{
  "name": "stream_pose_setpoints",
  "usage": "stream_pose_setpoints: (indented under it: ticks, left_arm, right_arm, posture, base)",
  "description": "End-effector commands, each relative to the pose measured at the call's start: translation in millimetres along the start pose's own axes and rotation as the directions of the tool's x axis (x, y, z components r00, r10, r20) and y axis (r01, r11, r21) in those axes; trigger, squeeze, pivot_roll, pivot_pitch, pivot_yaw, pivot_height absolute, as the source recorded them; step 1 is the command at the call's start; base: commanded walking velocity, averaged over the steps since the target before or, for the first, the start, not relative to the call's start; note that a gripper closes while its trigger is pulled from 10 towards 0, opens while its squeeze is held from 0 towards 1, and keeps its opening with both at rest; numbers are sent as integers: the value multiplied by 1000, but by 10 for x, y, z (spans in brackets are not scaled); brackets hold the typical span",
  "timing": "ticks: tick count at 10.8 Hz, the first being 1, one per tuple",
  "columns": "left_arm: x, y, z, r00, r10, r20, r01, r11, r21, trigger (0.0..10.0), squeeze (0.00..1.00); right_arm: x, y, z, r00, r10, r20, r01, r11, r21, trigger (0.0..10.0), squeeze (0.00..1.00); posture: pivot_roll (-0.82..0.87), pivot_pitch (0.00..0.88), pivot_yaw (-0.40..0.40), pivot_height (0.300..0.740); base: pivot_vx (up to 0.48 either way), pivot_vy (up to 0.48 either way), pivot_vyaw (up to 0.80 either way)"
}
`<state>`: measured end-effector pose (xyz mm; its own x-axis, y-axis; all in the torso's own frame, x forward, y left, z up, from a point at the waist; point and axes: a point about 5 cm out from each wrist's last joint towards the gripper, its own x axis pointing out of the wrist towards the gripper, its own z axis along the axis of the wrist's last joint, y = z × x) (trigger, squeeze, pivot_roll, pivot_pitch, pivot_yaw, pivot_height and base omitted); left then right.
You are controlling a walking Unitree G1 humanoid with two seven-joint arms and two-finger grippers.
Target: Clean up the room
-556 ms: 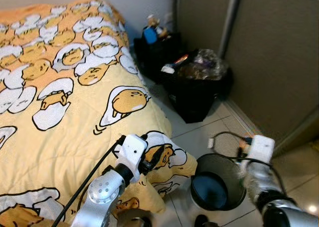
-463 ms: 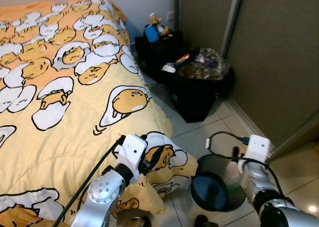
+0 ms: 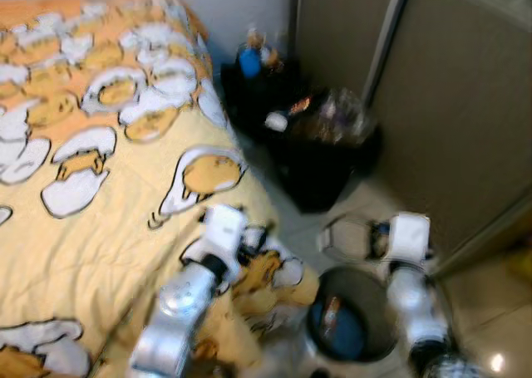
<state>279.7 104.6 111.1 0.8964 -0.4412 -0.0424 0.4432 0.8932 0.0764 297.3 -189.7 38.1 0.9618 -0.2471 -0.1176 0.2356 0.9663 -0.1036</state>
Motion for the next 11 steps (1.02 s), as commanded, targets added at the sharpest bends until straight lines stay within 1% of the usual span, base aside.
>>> stream_pose_setpoints:
  ticks: [1,2,3,4,5,6,7,8,9,11]
  left_arm:
    - [24,116,-49,999,54,1,-54,998,-11,10000,0]
    - [52,211,74,992,74,99,-58,986,-153,10000,0]
    - [81,255,143,985,90,144,-58,976,-208,10000,0]
    - [127,248,92,988,76,133,-50,980,-191,10000,0]
    - [170,204,-104,996,55,75,-47,993,-105,10000,0]
    - [192,179,-222,998,47,28,-45,996,-71,10000,0]
    - [224,164,-268,999,36,0,-36,997,-75,10000,0]
    - [266,211,-321,996,75,-53,-78,996,-47,10000,0]
    - [289,240,-338,996,78,-50,-81,995,-55,10000,0]
    - [323,255,-382,994,93,-57,-95,995,-34,10000,0]
  right_arm:
    - [-65,-15,124,995,-7,98,8,1000,-3,10000,0]
    - [-203,-77,253,974,-12,225,11,1000,7,10000,0]
    - [-236,-110,268,970,24,242,-19,1000,-24,10000,0]
    - [-217,-170,157,984,36,175,-30,999,-37,10000,0]
    - [-152,-173,20,997,16,79,-13,999,-35,10000,0]
    - [-104,-170,-4,999,-28,27,27,1000,15,10000,0]
    - [-92,-130,35,999,-14,39,14,1000,6,10000,0]
    - [-102,-106,36,999,4,39,-4,1000,-12,10000,0]
    - [-118,-118,10,999,2,36,-2,1000,-9,10000,0]
    - [-160,-124,-28,1000,4,30,-4,1000,3,10000,0]
  posture:
    - [231,0,-17,736]
    - [216,0,-42,736]
    - [207,0,-56,736]
    - [204,0,-65,736]
    - [201,0,-68,736]
    - [194,0,-60,736]
    - [186,0,-53,736]
    - [173,0,-41,736]
    - [166,0,-38,736]
    - [140,0,-17,736]
  base:
    - [0,0,0]
    - [0,-480,0]
    - [0,-480,0]
    - [0,-480,0]
    - [0,-480,0]
    - [0,-480,0]
    - [0,-480,0]
    - [0,0,-775]
    - [0,0,-769]
    - [0,0,-769]
